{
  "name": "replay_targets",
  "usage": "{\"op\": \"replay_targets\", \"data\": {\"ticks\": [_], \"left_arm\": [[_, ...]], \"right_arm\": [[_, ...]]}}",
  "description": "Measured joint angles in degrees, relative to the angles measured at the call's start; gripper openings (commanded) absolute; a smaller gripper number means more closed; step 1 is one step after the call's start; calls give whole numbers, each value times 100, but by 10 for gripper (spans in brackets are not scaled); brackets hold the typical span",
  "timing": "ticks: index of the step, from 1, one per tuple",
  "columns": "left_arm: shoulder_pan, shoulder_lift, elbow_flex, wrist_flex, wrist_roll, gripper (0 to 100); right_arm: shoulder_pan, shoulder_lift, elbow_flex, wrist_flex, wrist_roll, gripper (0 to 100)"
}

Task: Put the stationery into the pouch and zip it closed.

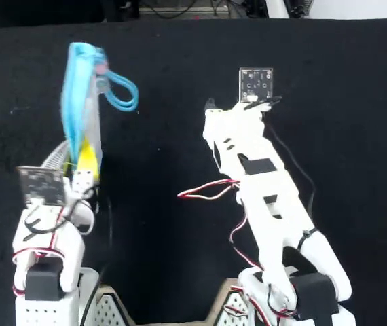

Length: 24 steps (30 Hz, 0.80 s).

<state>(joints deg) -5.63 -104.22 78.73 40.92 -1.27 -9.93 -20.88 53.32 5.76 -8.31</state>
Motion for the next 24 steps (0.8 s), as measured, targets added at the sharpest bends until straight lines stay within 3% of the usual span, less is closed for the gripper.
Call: {"op": "replay_targets", "data": {"ticks": [4, 11, 24], "left_arm": [[-404, 18, 9, -273, 466, 30], [-774, 18, 185, -888, 563, 30], [-844, 18, 466, -1415, 545, 30]], "right_arm": [[-9, 35, 0, 0, 0, 194], [-229, 35, 0, 0, 0, 194], [-378, 510, 0, -53, 0, 194]]}}
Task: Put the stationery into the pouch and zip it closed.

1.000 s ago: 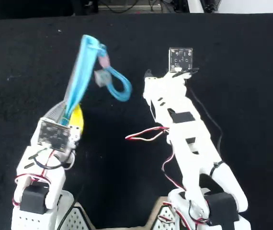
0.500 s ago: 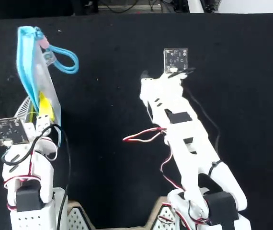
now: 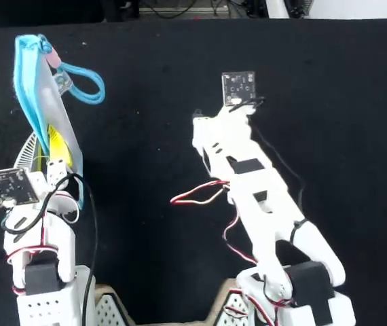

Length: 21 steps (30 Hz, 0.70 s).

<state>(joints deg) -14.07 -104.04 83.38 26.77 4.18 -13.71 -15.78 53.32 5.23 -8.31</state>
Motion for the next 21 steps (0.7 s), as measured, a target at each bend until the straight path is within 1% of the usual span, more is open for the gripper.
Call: {"op": "replay_targets", "data": {"ticks": [5, 9, 10, 13, 16, 21], "left_arm": [[0, 0, 202, -431, 0, 30], [0, 0, 202, -466, -193, 30], [26, 0, 202, -466, -273, 30], [202, 0, 202, -466, -475, 30], [404, 0, 202, -466, -545, 30], [466, 0, 202, -466, -563, 29]], "right_arm": [[-26, 105, 0, 0, 0, 194], [-26, 158, 0, 0, 0, 182], [-26, 158, 0, 0, 0, 152], [-26, 158, 0, 0, 0, 5], [-26, 158, 0, 0, 0, 64], [-26, 158, 0, 0, 0, 70]]}}
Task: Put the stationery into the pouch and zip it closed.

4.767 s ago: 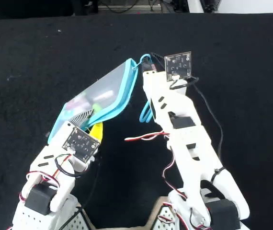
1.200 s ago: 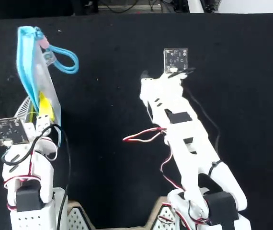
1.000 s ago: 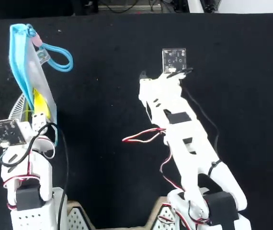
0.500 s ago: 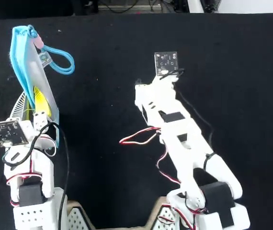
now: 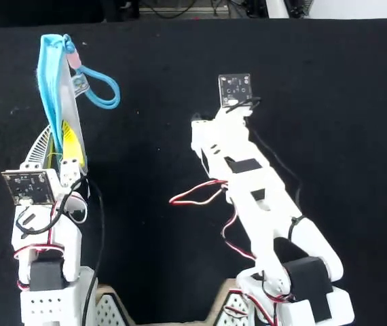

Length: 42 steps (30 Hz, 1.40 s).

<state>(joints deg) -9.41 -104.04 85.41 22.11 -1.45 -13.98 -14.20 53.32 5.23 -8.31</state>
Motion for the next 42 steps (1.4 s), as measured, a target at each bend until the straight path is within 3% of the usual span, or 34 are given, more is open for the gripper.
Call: {"op": "replay_targets", "data": {"ticks": [4, 7, 42], "left_arm": [[0, 0, 0, 0, 0, 29], [0, 0, 0, 0, 0, 29], [536, -97, 527, -105, -44, 29]], "right_arm": [[0, 0, 0, 0, 0, 65], [0, 0, 0, 0, 0, 7], [0, 0, 0, 0, 0, 11]]}}
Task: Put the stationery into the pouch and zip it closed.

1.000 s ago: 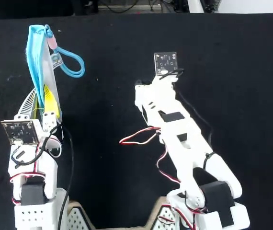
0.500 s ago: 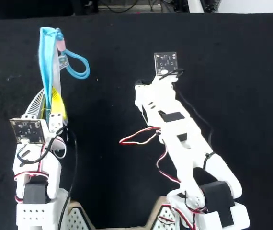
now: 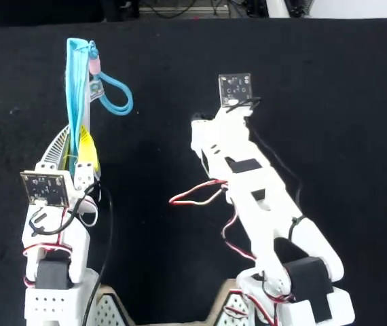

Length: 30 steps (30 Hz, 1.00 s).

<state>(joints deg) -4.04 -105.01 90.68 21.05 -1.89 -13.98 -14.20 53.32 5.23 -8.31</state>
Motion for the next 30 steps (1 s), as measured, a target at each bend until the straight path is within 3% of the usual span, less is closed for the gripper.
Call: {"op": "replay_targets", "data": {"ticks": [24, 30], "left_arm": [[0, 97, -484, 62, 35, 30], [9, 97, -677, -448, 35, 30]], "right_arm": [[0, 0, 0, 0, 0, 11], [0, 0, 0, 0, 0, 11]]}}
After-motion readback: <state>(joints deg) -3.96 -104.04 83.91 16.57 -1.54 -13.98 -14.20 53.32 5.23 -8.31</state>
